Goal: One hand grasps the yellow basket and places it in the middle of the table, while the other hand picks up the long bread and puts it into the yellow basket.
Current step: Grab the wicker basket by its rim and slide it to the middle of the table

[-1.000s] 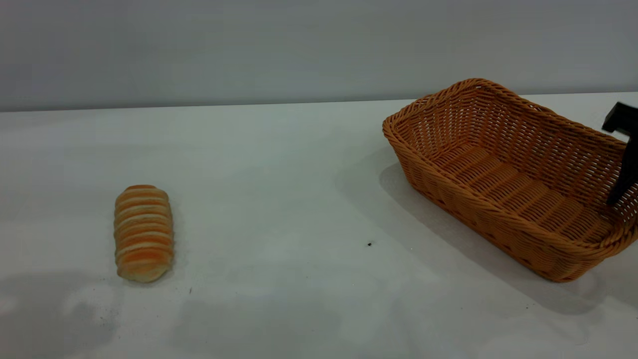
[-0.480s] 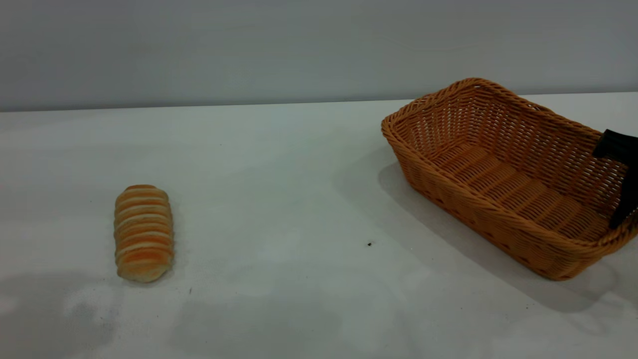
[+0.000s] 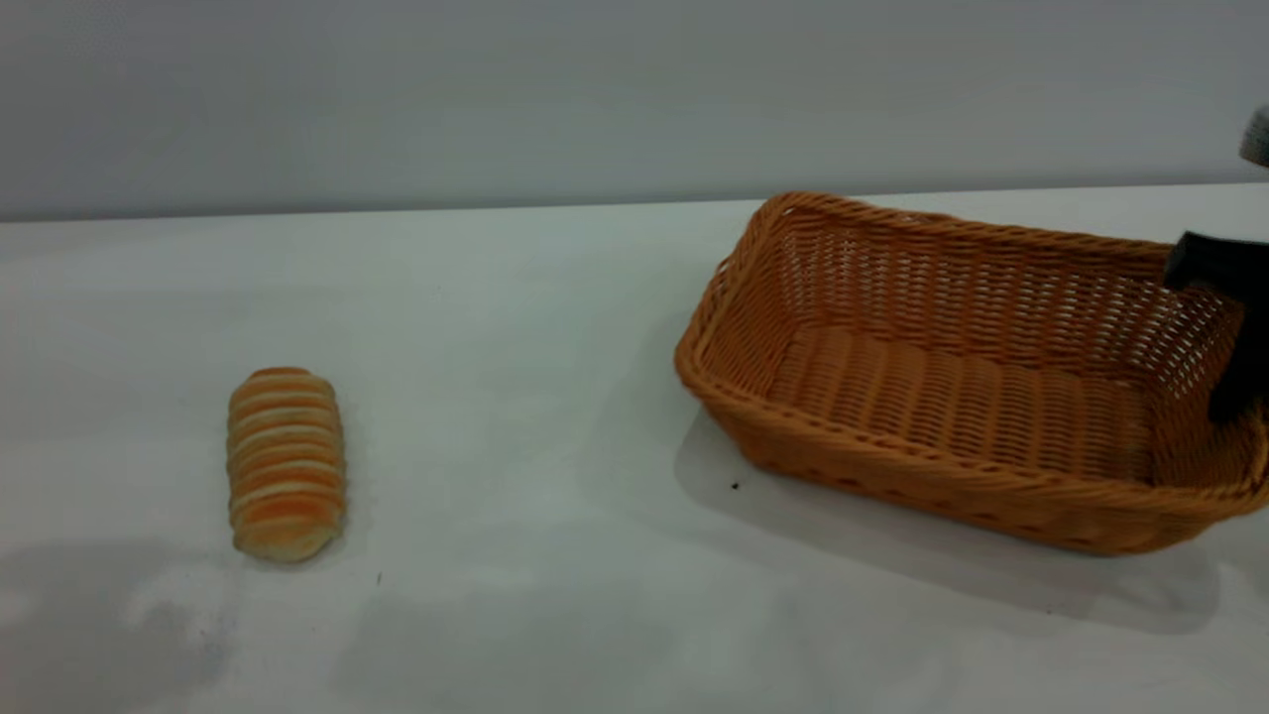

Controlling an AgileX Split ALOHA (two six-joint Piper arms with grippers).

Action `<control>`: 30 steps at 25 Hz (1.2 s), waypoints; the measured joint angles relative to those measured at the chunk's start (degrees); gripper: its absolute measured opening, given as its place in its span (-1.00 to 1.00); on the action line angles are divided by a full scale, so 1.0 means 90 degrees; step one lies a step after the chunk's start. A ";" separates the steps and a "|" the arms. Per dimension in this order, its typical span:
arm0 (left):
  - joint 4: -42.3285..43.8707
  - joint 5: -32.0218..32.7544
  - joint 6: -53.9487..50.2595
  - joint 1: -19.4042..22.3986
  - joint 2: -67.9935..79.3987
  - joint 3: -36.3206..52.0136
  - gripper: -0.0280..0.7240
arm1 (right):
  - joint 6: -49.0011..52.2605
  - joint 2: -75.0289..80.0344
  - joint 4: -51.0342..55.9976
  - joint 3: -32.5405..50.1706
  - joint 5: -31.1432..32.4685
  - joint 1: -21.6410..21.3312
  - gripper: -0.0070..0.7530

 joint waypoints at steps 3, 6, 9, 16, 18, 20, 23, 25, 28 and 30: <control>0.0000 0.0000 0.0000 0.0000 0.0000 0.0000 0.56 | -0.0561 0.0005 0.0179 -0.0371 0.0565 0.0018 -0.72; 0.0000 0.0000 0.0000 0.0000 0.0000 0.0000 0.56 | -0.1215 0.0005 0.0590 -0.0606 0.0942 0.0116 -0.72; 0.0000 0.0000 0.0000 0.0000 0.0000 0.0000 0.56 | -0.1778 0.0020 0.1121 -0.0667 0.1002 0.0357 -0.72; -0.0014 0.0000 0.0000 0.0000 0.0000 0.0000 0.56 | -0.2678 0.0281 0.2191 -0.0745 0.0851 0.1136 -0.72; -0.0020 0.0000 0.0000 0.0000 0.0000 0.0000 0.56 | -0.2710 0.0435 0.2372 -0.0744 0.0708 0.1321 -0.72; -0.0020 0.0000 0.0000 0.0000 0.0000 0.0000 0.56 | -0.2715 0.0549 0.2456 -0.0744 0.0491 0.1477 -0.72; -0.0020 0.0000 0.0000 0.0000 0.0000 0.0000 0.56 | -0.2790 0.0634 0.2572 -0.0744 0.0134 0.1693 -0.72; -0.0020 -0.0035 0.0000 0.0000 0.0000 0.0000 0.56 | -0.2868 0.0648 0.2664 -0.0744 -0.0079 0.1798 -0.72; -0.0020 -0.0110 0.0000 0.0000 0.0000 0.0000 0.56 | -0.3029 0.0648 0.2714 -0.0749 -0.0259 0.1873 -0.64; -0.0020 -0.0194 0.0000 0.0000 0.0000 0.0000 0.56 | -0.3144 0.0648 0.2755 -0.0751 -0.0305 0.1878 -0.44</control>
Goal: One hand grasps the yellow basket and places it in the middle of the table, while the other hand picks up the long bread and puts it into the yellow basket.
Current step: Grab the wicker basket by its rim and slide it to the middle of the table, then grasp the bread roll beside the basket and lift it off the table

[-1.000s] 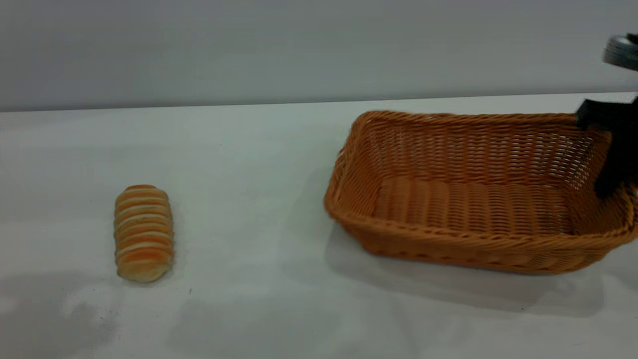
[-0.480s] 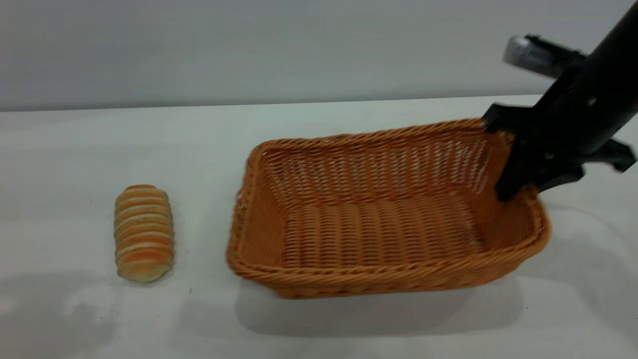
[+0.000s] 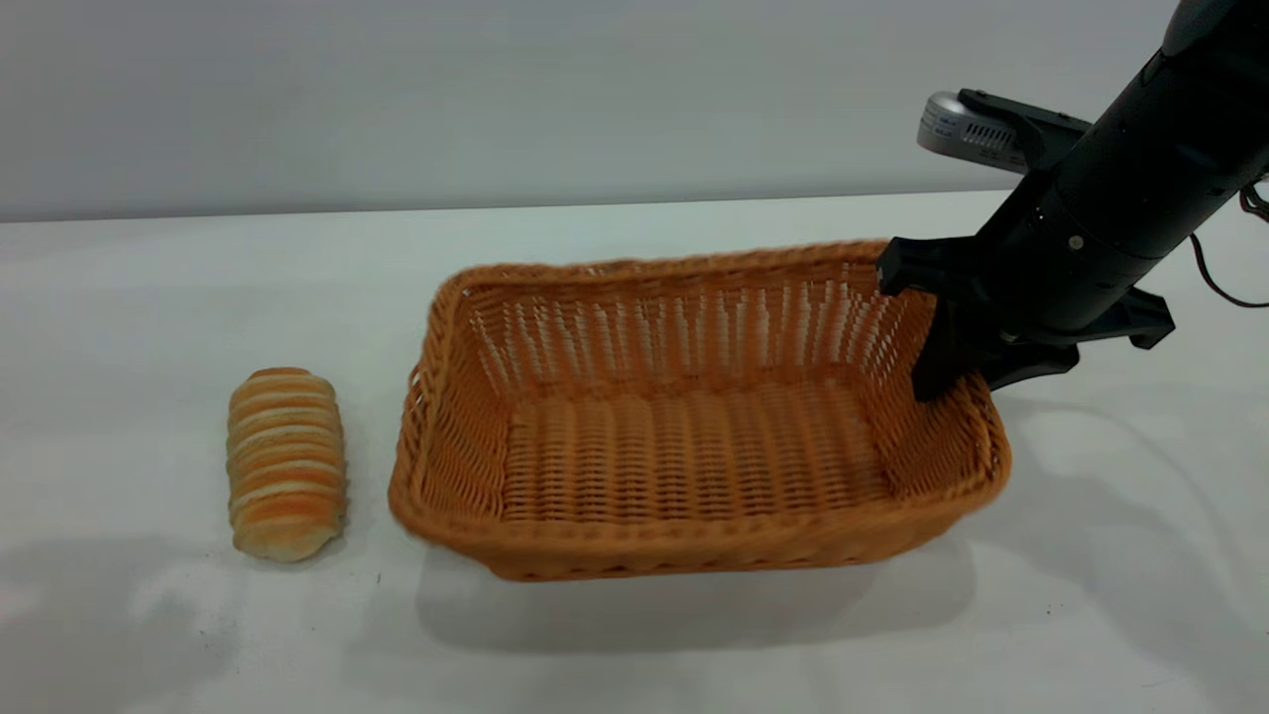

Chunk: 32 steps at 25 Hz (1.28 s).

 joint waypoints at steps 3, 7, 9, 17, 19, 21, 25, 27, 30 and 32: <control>0.0000 -0.0103 0.0000 0.0000 0.0000 0.0000 0.56 | -0.0052 0.0000 0.0023 0.0000 -0.0020 0.0000 0.03; 0.0000 -0.0348 0.0000 0.0000 0.0127 0.0000 0.56 | -0.0255 0.0000 0.0000 0.0000 -0.0020 0.0000 0.58; 0.0000 -0.0461 -0.0021 0.0000 0.0323 0.0000 0.56 | -0.0480 -0.0021 -0.0064 0.0000 -0.0006 0.0000 0.72; 0.0000 -0.1006 -0.0316 0.0000 0.1662 0.0000 0.56 | -0.1247 -0.0646 -0.0098 0.0000 0.0108 0.0000 0.56; 0.0000 -0.1251 -0.0345 0.0000 0.2017 -0.0002 0.56 | -0.1318 -0.0872 -0.0098 0.0000 0.0141 0.0000 0.50; -0.0072 -0.1594 -0.0401 0.0000 0.2347 -0.0002 0.56 | -0.1367 -0.1122 -0.0098 0.0000 0.0208 0.0000 0.48; -0.0219 -0.2319 -0.0471 0.0000 0.2952 -0.0014 0.56 | -0.1488 -0.1547 -0.0098 0.0000 0.0428 0.0000 0.47; -0.0244 -0.2648 -0.0484 0.0000 0.3218 -0.0033 0.56 | -0.1518 -0.1718 -0.0098 0.0000 0.0600 0.0000 0.47; -0.0259 -0.3020 -0.0499 0.0000 0.3578 -0.0068 0.56 | -0.1522 -0.1939 -0.0098 0.0000 0.0809 0.0000 0.47; -0.0259 -0.3273 -0.0499 0.0000 0.3815 -0.0068 0.56 | -0.1522 -0.2077 -0.0098 0.0000 0.0903 0.0000 0.47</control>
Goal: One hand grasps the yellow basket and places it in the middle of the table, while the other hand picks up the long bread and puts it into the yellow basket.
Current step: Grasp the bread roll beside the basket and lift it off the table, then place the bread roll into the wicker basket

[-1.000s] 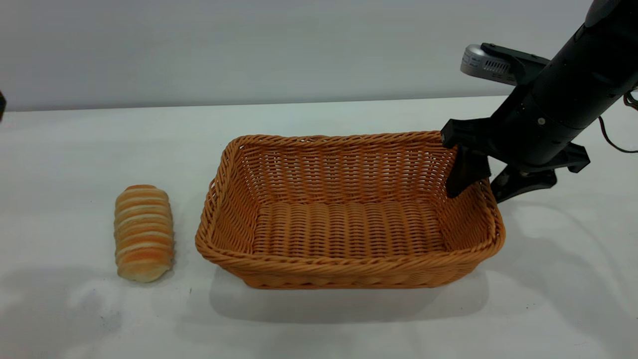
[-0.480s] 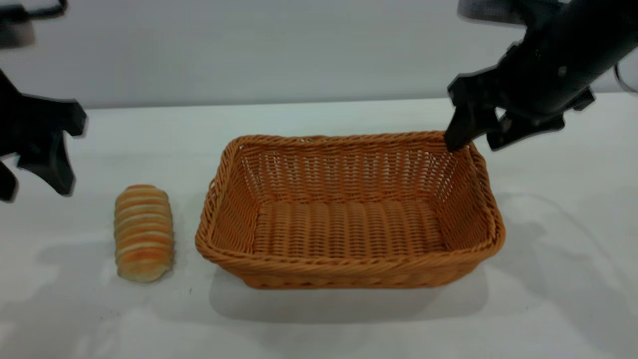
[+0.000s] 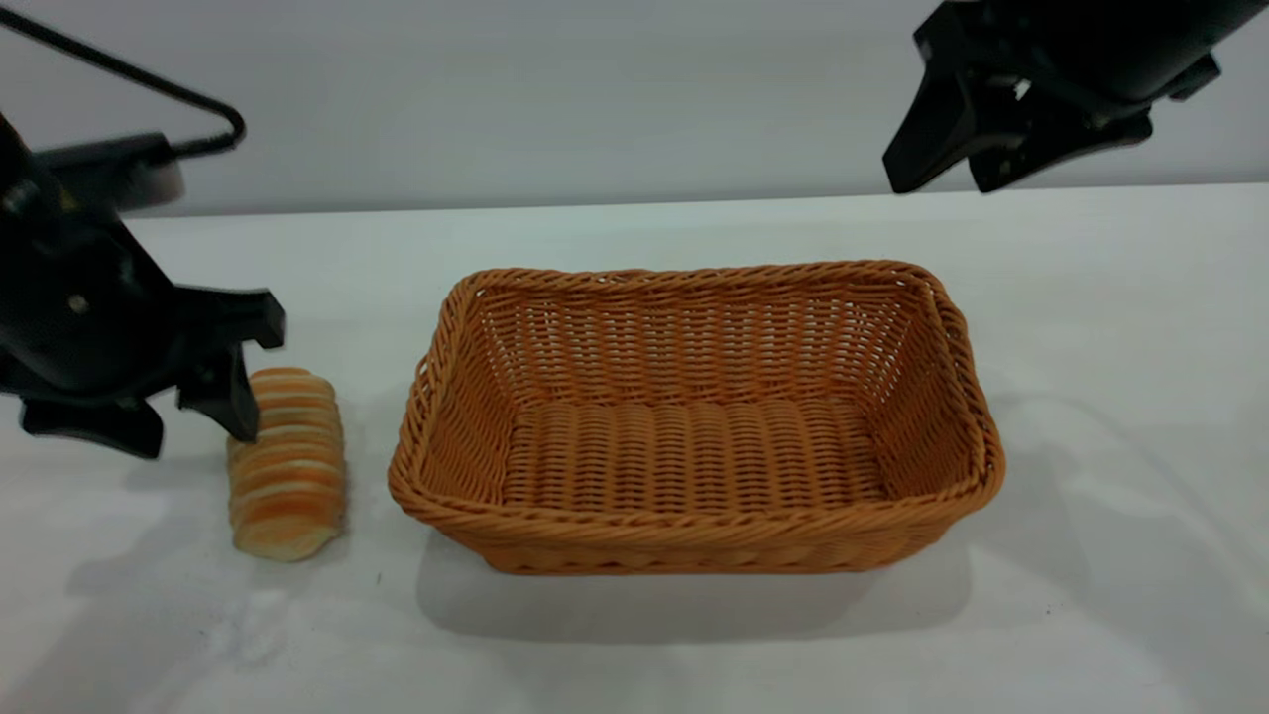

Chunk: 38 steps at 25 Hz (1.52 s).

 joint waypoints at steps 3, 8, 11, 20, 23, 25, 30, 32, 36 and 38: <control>0.0000 -0.0484 -0.0018 0.0000 0.0384 -0.0006 0.56 | -0.0021 -0.0160 0.0000 0.0000 0.0132 0.0000 0.47; 0.0000 -0.0689 -0.0026 0.0000 0.0921 -0.0222 0.56 | -0.0248 -0.0233 0.0113 0.0000 0.0373 0.0000 0.47; 0.0000 -0.0952 -0.0026 0.0000 0.1211 -0.0357 0.49 | -0.0535 -0.0233 0.0351 0.0000 0.0513 0.0000 0.47; 0.0000 -0.1837 0.0036 0.0000 0.1457 -0.0445 -0.56 | -0.1670 -0.0233 0.1323 0.0000 0.0825 0.0000 0.47; 0.0000 -0.1690 0.0406 0.0000 0.1330 -0.0445 -0.77 | -0.1830 -0.0233 0.1393 0.0000 0.0854 0.0000 0.47; 0.0000 -0.1478 0.0631 0.0000 0.1121 -0.0445 -0.77 | -0.1855 -0.0233 0.1408 0.0000 0.0873 0.0000 0.47; 0.0000 -0.1138 0.0796 -0.0005 0.0125 -0.0445 -0.77 | -0.1938 -0.0233 0.1408 0.0000 0.0920 0.0000 0.47; 0.0000 -0.1008 0.0796 -0.0055 -0.0356 -0.0440 -0.77 | -0.1977 -0.0233 0.1408 0.0000 0.0933 0.0000 0.47; 0.0000 -0.0946 0.0761 -0.0336 -0.1258 -0.0440 -0.77 | -0.1998 -0.0233 0.1408 0.0000 0.0939 0.0000 0.47; 0.0000 -0.0939 0.0684 -0.0607 -0.1543 -0.0440 -0.77 | -0.2022 -0.0233 0.1408 0.0000 0.0939 0.0000 0.47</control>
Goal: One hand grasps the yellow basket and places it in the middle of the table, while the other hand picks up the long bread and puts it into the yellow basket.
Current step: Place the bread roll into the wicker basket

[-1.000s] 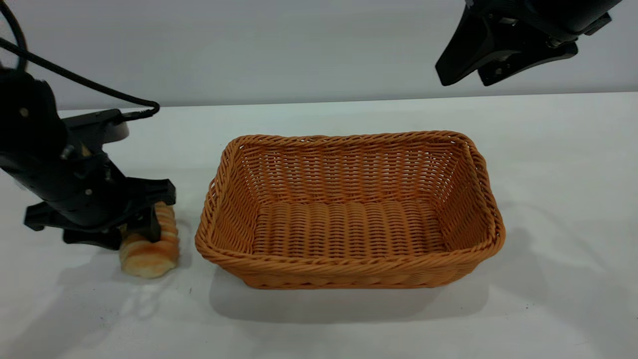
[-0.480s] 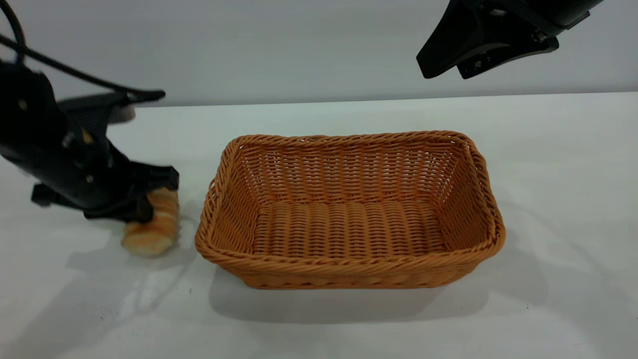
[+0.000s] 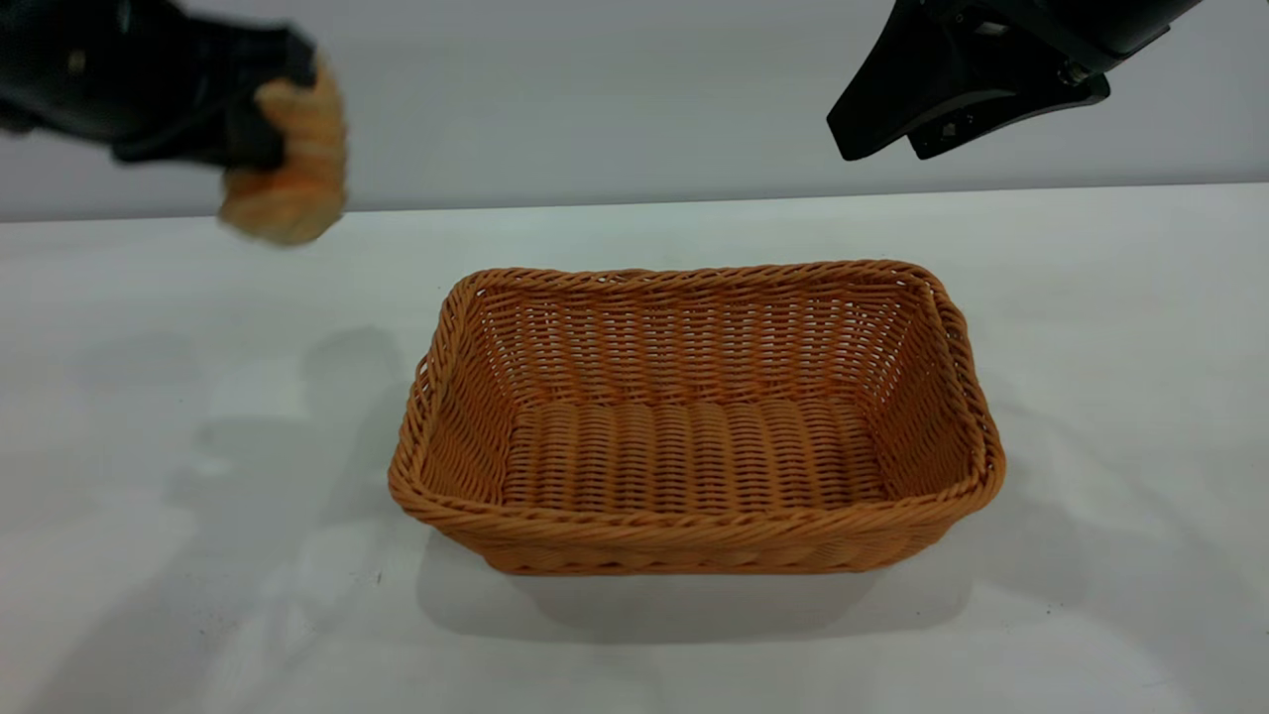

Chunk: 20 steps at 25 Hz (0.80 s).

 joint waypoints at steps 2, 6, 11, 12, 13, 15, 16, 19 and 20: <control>0.0000 -0.0041 -0.0028 -0.0345 -0.0104 0.0000 -0.77 | -0.0002 0.0000 0.0000 0.0000 0.0000 0.0000 0.47; 0.0000 -0.0231 -0.0040 -0.1073 -0.0066 0.0012 -0.77 | -0.0014 0.0000 0.0000 0.0000 0.0000 0.0000 0.46; 0.0000 -0.0425 -0.0048 -0.1609 0.0287 0.0012 -0.77 | -0.0014 0.0000 0.0000 0.0000 0.0013 0.0000 0.46; 0.0000 -0.0447 -0.0048 -0.1673 0.0391 0.0012 -0.77 | -0.0014 0.0000 0.0000 0.0000 0.0013 0.0000 0.46; 0.0000 -0.0470 -0.0050 -0.1723 0.0529 0.0012 -0.77 | -0.0014 0.0000 0.0000 0.0000 0.0013 0.0000 0.46; 0.0000 -0.0571 -0.0055 -0.1815 0.0838 0.0012 -0.77 | -0.0014 0.0000 0.0000 0.0000 0.0019 0.0000 0.46; 0.0000 -0.0642 -0.0057 -0.1837 0.0974 0.0012 -0.77 | -0.0014 0.0000 0.0000 0.0000 0.0019 0.0000 0.46; 0.0000 -0.1019 -0.0051 -0.1835 0.1407 0.0012 -0.77 | -0.0020 -0.0047 0.0000 0.0000 0.0019 0.0000 0.46; 0.0000 -0.1132 -0.0051 -0.1835 0.1491 0.0012 -0.77 | -0.0020 -0.0075 0.0000 0.0000 0.0024 0.0000 0.46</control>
